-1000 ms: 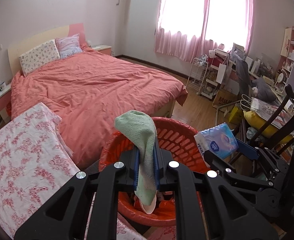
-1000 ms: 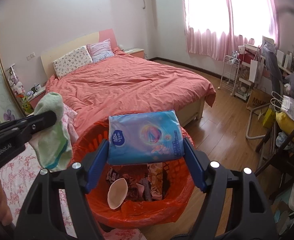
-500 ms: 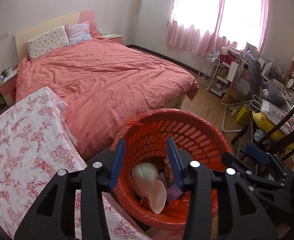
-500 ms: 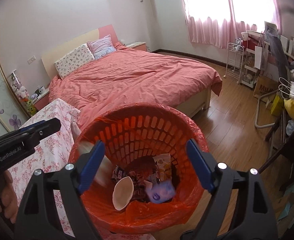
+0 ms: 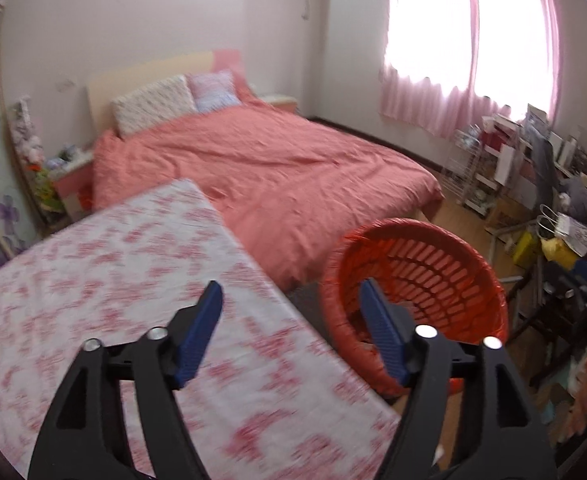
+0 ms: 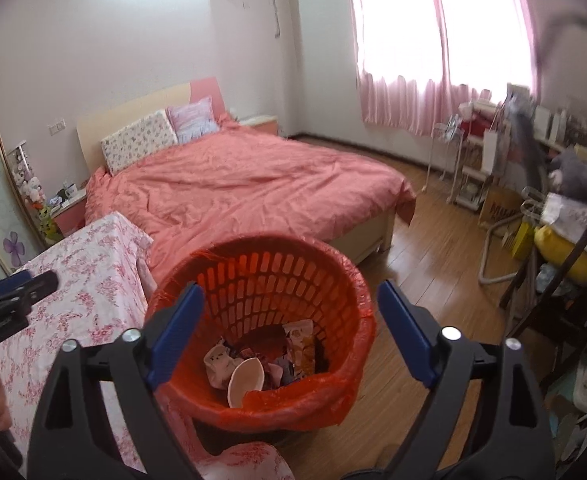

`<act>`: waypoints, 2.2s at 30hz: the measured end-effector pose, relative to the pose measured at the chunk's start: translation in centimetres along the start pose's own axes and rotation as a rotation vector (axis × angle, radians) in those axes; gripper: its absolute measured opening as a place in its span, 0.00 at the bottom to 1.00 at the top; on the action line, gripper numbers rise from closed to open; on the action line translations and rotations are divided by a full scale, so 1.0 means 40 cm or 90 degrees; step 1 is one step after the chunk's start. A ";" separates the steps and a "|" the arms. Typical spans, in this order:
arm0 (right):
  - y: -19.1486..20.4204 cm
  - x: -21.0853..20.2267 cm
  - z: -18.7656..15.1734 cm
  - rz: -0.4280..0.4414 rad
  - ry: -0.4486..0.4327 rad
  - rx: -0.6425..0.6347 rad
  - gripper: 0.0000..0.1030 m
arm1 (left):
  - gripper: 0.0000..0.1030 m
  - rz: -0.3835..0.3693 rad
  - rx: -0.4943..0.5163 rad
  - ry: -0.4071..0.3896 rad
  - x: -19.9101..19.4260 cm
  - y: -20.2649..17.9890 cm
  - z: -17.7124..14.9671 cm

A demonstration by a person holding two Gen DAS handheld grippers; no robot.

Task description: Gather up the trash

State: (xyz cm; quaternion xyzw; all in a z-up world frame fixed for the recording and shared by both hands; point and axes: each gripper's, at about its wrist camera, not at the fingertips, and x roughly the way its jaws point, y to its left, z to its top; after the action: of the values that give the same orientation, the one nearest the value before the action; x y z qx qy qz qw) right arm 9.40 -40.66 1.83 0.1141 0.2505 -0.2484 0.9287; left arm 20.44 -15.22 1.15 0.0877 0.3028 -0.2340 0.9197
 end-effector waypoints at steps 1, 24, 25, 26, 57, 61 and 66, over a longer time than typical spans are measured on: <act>0.006 -0.024 -0.003 -0.004 -0.012 -0.001 0.93 | 0.78 0.018 -0.001 -0.012 -0.024 0.009 -0.010; 0.184 -0.474 -0.262 -0.097 -0.155 -0.051 0.96 | 0.98 0.240 -0.133 -0.126 -0.424 0.154 -0.333; 0.189 -0.485 -0.269 -0.094 -0.153 -0.050 0.96 | 0.98 0.241 -0.135 -0.125 -0.431 0.155 -0.344; 0.193 -0.490 -0.272 -0.090 -0.150 -0.049 0.96 | 0.98 0.240 -0.139 -0.124 -0.437 0.154 -0.355; 0.263 -0.486 -0.331 -0.036 -0.023 -0.069 0.96 | 0.98 0.219 -0.198 -0.062 -0.479 0.160 -0.425; 0.261 -0.491 -0.329 -0.032 -0.022 -0.066 0.96 | 0.98 0.218 -0.198 -0.062 -0.480 0.162 -0.424; 0.259 -0.495 -0.327 -0.032 -0.023 -0.065 0.96 | 0.98 0.223 -0.189 -0.065 -0.486 0.155 -0.418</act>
State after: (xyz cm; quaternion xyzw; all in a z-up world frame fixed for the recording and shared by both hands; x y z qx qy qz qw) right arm -5.46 -19.45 1.96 0.0560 0.2486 -0.2605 0.9312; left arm 1.06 2.62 -0.49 -0.0096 0.2668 -0.0282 0.9633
